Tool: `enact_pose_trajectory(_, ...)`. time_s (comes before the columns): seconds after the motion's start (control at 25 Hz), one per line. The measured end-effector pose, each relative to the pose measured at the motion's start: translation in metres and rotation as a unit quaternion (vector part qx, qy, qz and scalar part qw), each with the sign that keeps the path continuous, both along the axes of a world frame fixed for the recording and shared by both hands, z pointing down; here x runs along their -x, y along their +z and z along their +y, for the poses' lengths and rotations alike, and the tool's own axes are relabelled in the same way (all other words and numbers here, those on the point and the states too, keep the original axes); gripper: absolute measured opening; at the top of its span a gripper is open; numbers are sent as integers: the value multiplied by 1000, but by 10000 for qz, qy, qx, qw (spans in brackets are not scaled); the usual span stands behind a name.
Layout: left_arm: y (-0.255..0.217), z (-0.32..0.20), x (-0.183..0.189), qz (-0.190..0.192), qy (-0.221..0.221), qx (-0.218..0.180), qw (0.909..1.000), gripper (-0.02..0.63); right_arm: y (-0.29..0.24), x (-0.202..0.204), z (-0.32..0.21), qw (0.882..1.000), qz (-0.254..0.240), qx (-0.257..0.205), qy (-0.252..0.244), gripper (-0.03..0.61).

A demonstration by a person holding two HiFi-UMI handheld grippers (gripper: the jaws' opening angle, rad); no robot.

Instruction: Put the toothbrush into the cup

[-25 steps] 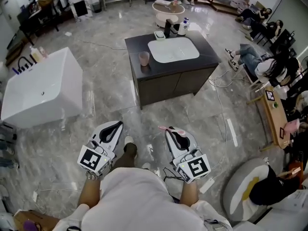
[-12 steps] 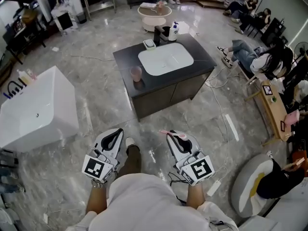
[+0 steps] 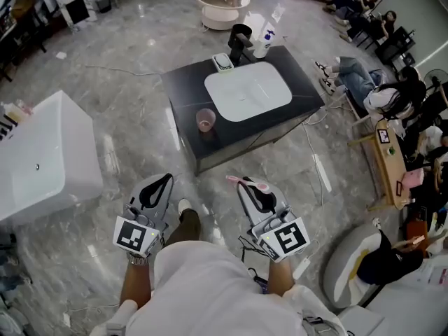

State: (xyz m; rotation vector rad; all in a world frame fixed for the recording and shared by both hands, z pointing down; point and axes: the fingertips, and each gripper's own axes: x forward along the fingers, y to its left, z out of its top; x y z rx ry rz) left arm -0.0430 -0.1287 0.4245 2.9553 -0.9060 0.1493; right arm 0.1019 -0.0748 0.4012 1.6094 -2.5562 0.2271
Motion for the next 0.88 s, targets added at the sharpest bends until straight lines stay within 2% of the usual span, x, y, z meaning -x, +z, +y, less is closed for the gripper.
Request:
enact_pose_trajectory(0.2,1,-67,15,30,59,50,10000,2,-1,17,-62,9999,70,81,53,60)
enact_pose_trajectory(0.44,-3,-111,-1,224,305,-42,9993,2,-5,12,-102,9993,299,123,173,60)
enact_pose_trajectory(0.68,8,-119,3,299,35,161,9994,2,-3,3,-138,9987,501,116,-2,60)
enact_pose_trajectory(0.88,5,-123,10,293,-468,157,9984,2,13,1,-168,9962,719,193,-454,60)
